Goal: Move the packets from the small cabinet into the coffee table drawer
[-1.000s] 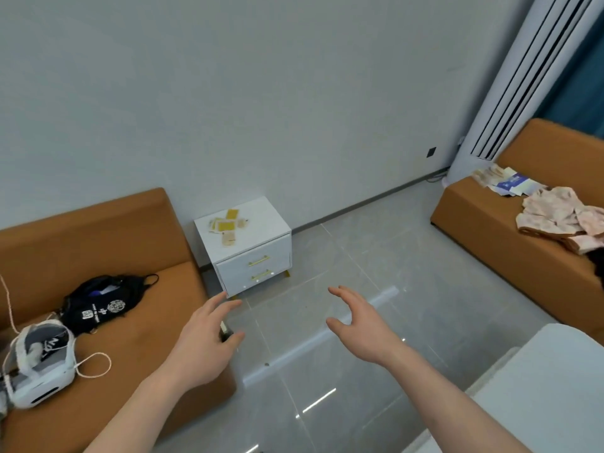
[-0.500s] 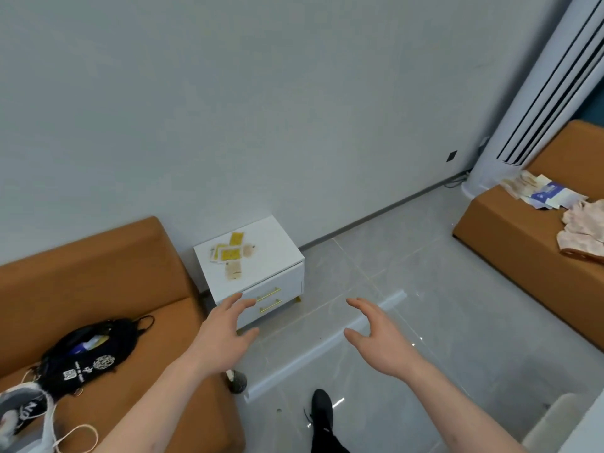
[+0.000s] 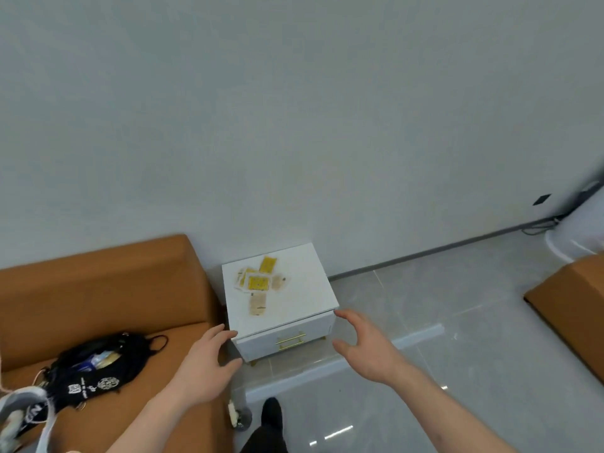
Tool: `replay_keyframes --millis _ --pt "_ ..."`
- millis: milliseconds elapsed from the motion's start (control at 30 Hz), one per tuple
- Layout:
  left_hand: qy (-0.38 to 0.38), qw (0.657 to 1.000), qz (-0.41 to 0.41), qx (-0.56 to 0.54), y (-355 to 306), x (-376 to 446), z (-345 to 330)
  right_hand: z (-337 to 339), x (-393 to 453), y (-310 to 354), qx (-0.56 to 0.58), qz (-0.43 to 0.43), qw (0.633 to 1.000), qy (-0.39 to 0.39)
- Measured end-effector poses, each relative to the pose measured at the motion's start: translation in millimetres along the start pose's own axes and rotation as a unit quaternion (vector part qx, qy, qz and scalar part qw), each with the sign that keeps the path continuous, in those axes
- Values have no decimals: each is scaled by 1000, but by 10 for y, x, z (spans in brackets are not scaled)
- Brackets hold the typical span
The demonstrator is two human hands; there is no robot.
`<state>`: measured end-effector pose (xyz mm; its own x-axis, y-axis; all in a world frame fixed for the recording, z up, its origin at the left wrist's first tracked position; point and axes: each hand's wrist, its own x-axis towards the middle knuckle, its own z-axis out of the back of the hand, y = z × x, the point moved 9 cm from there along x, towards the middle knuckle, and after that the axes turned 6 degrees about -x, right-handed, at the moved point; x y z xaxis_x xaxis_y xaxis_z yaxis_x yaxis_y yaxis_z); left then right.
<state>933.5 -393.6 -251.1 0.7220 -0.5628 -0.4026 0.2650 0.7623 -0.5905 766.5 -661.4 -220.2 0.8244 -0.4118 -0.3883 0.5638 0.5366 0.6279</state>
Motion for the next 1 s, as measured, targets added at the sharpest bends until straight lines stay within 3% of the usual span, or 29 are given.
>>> replay_keyframes --millis 367,567,767,900,1000 --pt "48 998 32 -14 507 1893 356 -206 1820 197 -25 -61 996 59" --pt "148 986 41 72 813 2903 85 -571 2769 102 6 -128 989 78" --pt "190 964 30 182 1126 3885 -368 -1098 3796 -157 3 -162 982 99" --pt "182 963 36 195 1419 4566 -715 -1504 4563 -410 -11 -174 981 91" --pt "130 978 51 156 1677 5070 -928 -1817 5091 -621 0 -186 981 61"
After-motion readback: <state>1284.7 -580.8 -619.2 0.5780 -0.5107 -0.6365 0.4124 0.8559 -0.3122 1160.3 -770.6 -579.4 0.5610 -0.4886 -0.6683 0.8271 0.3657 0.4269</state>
